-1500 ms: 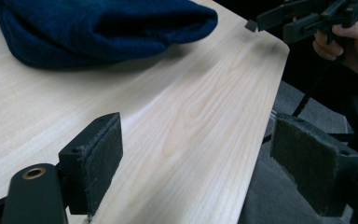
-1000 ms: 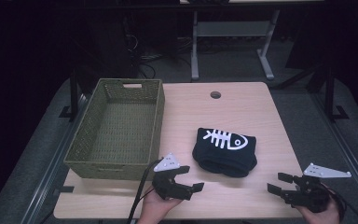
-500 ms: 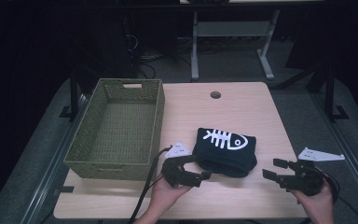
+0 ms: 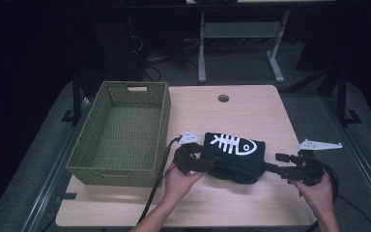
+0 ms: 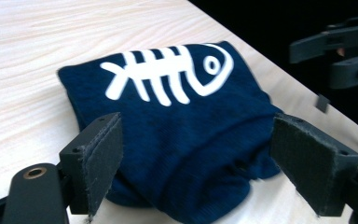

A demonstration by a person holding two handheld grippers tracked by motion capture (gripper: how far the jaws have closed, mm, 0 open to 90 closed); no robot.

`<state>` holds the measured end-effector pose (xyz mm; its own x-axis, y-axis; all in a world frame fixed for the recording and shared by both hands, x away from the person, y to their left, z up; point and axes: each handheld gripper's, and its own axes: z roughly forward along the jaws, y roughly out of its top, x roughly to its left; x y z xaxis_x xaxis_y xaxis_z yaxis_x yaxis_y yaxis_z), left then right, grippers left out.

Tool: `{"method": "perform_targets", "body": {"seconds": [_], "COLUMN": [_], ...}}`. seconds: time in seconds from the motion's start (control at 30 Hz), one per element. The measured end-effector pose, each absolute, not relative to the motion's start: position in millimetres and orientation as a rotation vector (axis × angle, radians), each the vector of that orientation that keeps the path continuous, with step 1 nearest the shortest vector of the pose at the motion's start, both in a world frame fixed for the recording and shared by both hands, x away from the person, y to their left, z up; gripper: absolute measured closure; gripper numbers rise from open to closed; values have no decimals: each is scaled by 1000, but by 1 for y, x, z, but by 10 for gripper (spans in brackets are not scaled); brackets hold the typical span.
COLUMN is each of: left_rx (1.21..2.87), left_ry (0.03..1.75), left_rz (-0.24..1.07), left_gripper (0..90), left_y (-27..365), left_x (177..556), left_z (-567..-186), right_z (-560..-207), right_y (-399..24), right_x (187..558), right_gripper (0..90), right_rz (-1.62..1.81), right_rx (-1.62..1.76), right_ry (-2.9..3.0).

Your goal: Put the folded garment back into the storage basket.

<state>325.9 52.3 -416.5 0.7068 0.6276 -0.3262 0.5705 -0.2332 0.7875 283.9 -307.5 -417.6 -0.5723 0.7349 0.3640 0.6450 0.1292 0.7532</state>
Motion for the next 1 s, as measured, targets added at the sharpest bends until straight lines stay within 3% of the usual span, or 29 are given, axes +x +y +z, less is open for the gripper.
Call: {"method": "perform_targets", "body": {"seconds": [0.57,1.0], "left_rx": [1957,1985], "left_ry": [1121,1133], "left_rz": [30,-33], "left_gripper": [218,345], "left_y": [46,45], "left_x": [369,368], "left_z": [-453,-466], "right_z": [-444,-468], "right_y": [-295,-282], "right_x": [327,326], "right_gripper": [271,354], "right_rz": [1302,1264], "right_rx": [1588,1634], "right_ry": [2321,2285]}}
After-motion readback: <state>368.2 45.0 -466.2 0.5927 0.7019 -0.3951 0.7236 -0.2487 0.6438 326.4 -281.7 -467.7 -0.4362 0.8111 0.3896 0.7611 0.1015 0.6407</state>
